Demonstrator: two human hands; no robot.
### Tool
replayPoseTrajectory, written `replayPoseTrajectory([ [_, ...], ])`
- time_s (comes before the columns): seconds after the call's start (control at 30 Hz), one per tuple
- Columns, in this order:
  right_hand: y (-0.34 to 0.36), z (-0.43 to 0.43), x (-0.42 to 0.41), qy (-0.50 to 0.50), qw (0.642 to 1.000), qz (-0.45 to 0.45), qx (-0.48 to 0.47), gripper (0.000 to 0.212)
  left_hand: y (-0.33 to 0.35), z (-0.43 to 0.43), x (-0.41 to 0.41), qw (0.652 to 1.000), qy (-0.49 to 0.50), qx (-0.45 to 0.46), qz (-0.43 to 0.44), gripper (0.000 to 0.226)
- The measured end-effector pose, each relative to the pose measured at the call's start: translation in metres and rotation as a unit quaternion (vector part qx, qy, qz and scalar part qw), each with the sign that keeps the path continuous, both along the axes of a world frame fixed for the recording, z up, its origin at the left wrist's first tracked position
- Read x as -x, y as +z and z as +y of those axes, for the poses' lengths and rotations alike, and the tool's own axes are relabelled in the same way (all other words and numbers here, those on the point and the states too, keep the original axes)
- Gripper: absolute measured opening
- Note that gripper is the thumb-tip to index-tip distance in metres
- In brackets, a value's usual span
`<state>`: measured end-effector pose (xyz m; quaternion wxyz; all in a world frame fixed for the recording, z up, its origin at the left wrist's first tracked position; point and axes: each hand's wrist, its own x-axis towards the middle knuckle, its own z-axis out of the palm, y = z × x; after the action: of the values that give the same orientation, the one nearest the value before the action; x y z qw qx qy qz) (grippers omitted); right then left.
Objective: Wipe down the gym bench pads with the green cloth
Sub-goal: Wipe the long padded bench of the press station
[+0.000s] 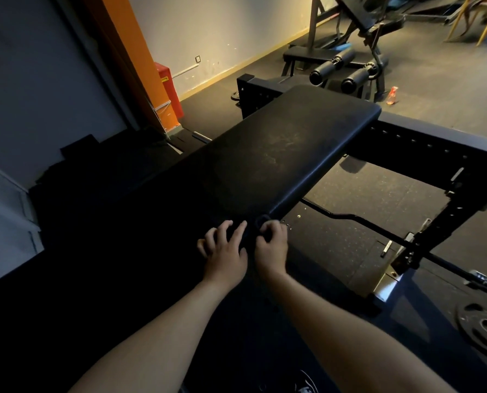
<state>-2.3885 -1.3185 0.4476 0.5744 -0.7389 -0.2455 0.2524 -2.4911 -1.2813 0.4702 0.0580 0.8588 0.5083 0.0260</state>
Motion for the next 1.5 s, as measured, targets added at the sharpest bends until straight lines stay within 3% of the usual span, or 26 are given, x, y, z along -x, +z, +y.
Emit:
replayPoseTrajectory([
  [0.17,-0.006,-0.017,0.007,0.051,0.999,0.0,-0.003,0.023,0.001,0.002,0.001,1.0,-0.007,0.024,-0.012,0.061],
  [0.27,-0.002,-0.006,-0.028,-0.016,1.0,-0.013,-0.008,0.026,0.003,0.003,0.002,0.999,-0.002,0.043,-0.019,0.062],
  [0.43,0.013,0.026,-0.046,-0.132,0.981,0.14,-0.013,0.031,0.004,0.0,-0.002,0.999,0.018,0.038,-0.015,0.062],
  [0.57,0.009,0.015,-0.008,-0.091,0.988,0.123,0.005,0.028,0.001,0.0,-0.003,1.0,0.019,0.012,-0.009,0.061],
  [0.77,-0.006,-0.005,0.005,-0.004,0.984,0.179,0.008,0.025,0.002,0.001,-0.004,0.999,0.024,0.027,-0.027,0.058],
  [0.9,0.006,0.006,-0.043,-0.101,0.978,0.182,-0.016,0.035,0.002,0.0,-0.005,0.998,0.039,0.034,-0.04,0.055],
  [0.97,0.013,0.016,-0.071,-0.129,0.972,0.193,-0.034,0.028,0.002,0.0,-0.005,0.998,0.037,0.04,-0.043,0.054],
  [1.07,0.018,0.031,-0.081,-0.119,0.966,0.225,-0.039,0.019,0.001,-0.001,-0.008,0.997,0.047,0.03,-0.044,0.053],
  [1.27,0.01,0.016,-0.024,-0.071,0.988,0.136,0.017,0.018,-0.002,-0.002,-0.012,0.996,0.075,0.01,-0.051,0.054],
  [1.4,0.001,-0.009,0.003,0.02,0.977,0.209,0.024,0.008,0.0,-0.004,-0.016,0.996,0.079,-0.002,-0.039,0.056],
  [1.5,0.002,-0.01,-0.004,0.022,0.981,0.193,0.022,0.007,0.005,-0.001,-0.018,0.996,0.075,0.017,-0.037,0.059],
])
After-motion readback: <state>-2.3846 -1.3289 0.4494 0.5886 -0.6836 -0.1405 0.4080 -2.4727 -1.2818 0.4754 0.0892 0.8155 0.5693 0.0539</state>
